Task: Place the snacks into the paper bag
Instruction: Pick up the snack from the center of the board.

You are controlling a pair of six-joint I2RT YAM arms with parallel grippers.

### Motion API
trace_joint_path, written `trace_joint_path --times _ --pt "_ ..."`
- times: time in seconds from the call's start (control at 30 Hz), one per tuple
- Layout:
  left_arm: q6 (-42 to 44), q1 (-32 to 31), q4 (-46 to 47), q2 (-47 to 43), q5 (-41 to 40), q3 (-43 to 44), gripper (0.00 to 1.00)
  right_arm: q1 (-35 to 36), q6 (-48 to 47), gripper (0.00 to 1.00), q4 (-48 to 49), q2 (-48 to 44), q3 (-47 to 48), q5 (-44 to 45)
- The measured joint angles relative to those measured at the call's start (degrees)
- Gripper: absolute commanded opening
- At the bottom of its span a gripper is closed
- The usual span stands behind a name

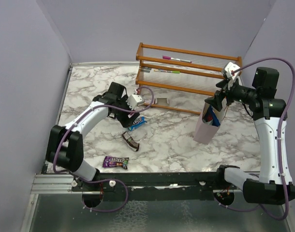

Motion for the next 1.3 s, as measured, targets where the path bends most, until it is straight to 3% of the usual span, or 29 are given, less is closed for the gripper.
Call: trace_joint_path --times 0.27,0.4,1.0,1.3 --pt "-1.84 0.0 -1.7 13.46 2.54 2.75 0.62 0.0 -0.22 0.87 -0.24 -3.87 -0.94 0.04" --pt "-2.58 0.0 -2.25 16.13 3.87 3.89 0.53 0.0 -0.68 0.87 -0.31 -4.72 -1.33 0.04" --pt "-3.28 0.0 -2.45 16.92 7.19 4.11 0.25 0.0 -0.7 0.86 -0.31 -4.04 -2.54 0.0" --pt "-2.58 0.0 -4.83 16.9 8.24 6.1 0.13 0.0 1.88 0.79 -0.22 -4.02 -2.54 -1.97"
